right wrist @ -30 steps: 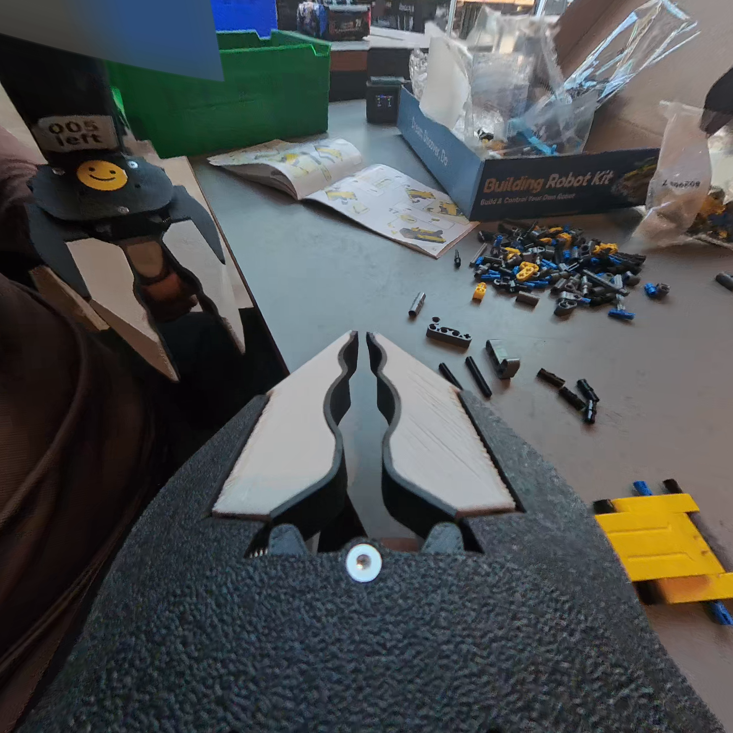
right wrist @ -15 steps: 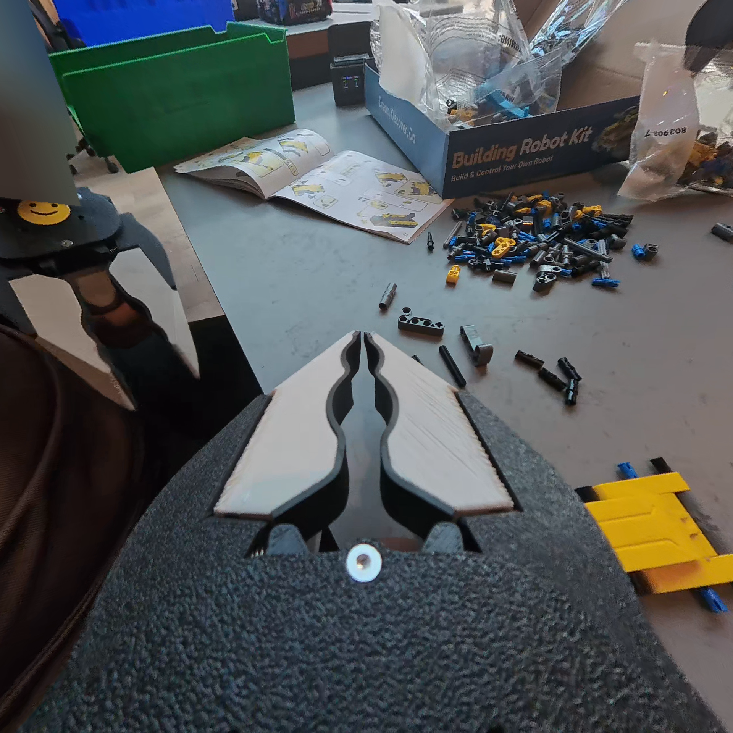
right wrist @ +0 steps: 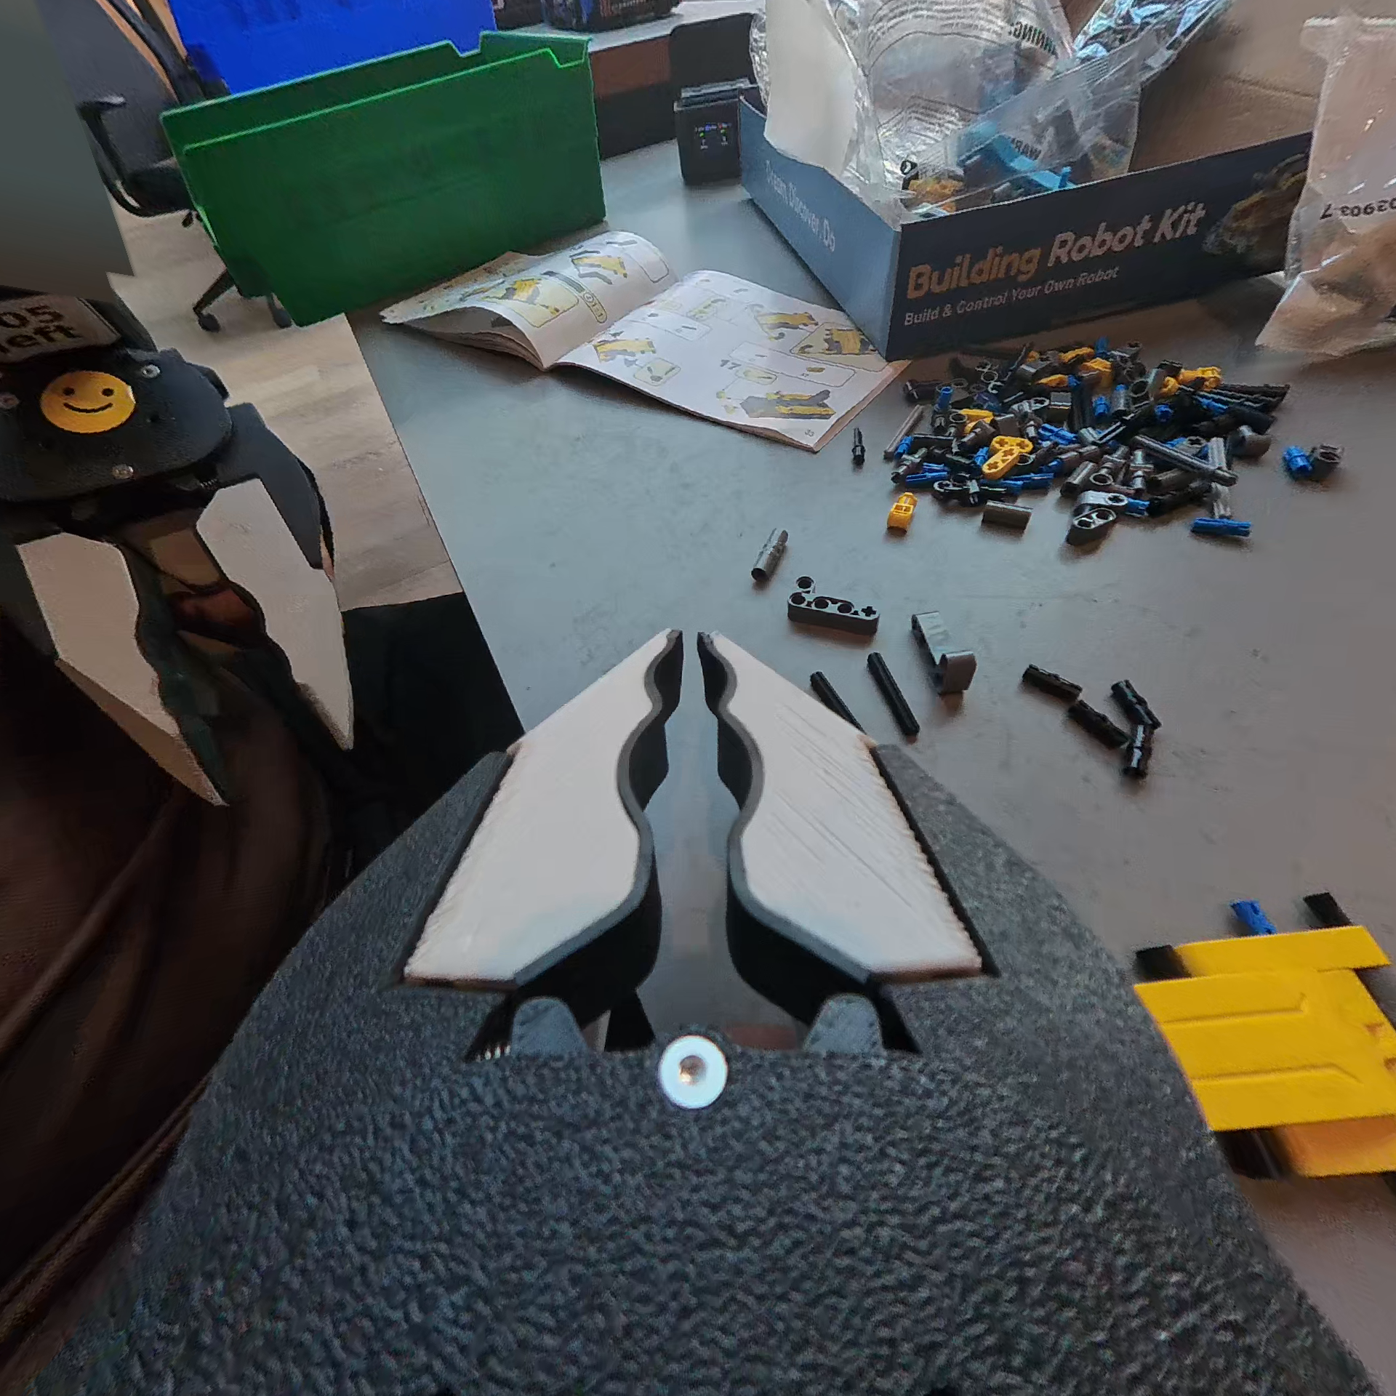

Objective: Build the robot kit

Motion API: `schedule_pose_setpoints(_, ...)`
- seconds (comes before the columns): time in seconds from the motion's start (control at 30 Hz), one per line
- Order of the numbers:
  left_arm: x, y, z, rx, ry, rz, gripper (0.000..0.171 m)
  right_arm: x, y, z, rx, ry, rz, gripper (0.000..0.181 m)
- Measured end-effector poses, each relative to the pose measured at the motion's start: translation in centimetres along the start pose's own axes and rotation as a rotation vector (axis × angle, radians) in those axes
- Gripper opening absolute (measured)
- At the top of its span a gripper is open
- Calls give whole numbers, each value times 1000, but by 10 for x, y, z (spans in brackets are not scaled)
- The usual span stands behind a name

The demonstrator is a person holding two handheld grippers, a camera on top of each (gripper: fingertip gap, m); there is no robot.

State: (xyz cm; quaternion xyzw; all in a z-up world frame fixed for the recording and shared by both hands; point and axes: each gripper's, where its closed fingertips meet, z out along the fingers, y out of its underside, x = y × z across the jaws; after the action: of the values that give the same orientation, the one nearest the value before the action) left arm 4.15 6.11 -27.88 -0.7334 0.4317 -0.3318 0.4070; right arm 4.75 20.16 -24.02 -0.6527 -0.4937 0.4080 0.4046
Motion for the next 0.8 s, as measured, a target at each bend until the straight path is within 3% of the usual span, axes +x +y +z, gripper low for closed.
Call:
schedule_pose_setpoints(0.33, -9, -2, -3, -2, -27, 5, 31, -4, 4, 7, -54, -36, 17, 4)
schedule_pose_setpoints(0.57, -17, -1, -2, 4, -50, -13, 29, -3, 17, 16, -182, -57, 74, 9)
schedule_pose_setpoints(0.8, -24, 4, -1, -13, -58, -49, 29, -1, 17, 19, -208, -15, 60, 10)
